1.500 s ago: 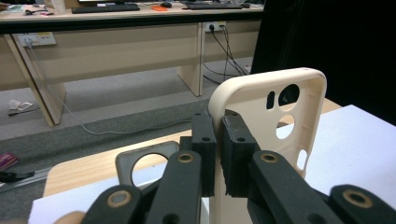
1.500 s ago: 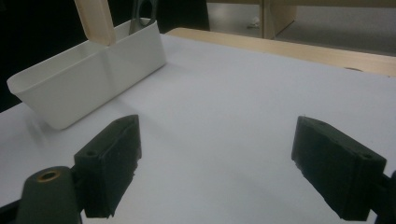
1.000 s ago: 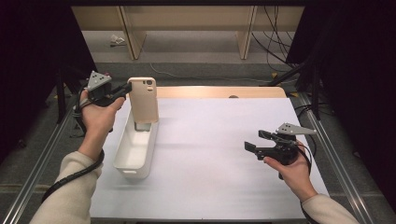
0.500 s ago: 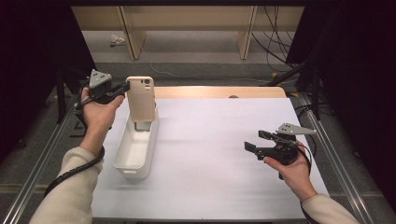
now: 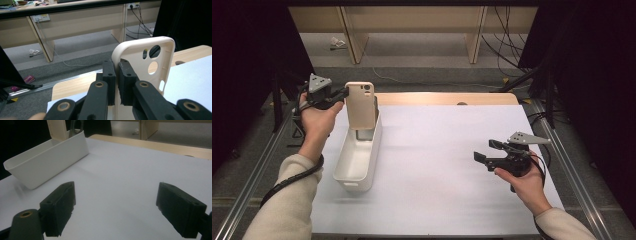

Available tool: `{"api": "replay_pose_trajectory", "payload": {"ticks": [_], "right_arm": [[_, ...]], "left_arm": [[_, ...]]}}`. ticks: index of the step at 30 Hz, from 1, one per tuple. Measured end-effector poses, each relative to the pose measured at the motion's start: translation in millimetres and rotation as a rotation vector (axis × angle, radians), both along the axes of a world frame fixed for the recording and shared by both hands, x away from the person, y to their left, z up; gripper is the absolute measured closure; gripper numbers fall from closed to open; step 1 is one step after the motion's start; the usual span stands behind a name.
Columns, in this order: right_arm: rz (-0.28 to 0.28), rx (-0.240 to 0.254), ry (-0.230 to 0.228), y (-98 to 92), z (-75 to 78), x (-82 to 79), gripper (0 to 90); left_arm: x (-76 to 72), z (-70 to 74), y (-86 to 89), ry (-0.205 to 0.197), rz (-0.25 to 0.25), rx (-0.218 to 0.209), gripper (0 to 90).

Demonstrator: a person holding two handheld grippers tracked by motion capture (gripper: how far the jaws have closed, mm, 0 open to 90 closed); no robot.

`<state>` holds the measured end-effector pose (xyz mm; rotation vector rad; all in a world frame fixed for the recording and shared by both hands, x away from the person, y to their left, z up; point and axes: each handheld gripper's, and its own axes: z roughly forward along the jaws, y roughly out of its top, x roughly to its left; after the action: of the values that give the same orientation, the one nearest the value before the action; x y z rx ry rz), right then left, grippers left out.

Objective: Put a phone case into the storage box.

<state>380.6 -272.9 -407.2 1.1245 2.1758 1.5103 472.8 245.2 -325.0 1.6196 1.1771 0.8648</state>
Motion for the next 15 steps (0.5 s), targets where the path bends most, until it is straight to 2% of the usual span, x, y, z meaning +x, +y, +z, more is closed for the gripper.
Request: {"api": "replay_pose_trajectory", "payload": {"ticks": [15], "right_arm": [[0.000,0.000,-0.001,-0.1,0.2,0.1,16.9]], "left_arm": [[9.5,-16.9,2.9,0.027,0.011,0.016,84.8]]}}
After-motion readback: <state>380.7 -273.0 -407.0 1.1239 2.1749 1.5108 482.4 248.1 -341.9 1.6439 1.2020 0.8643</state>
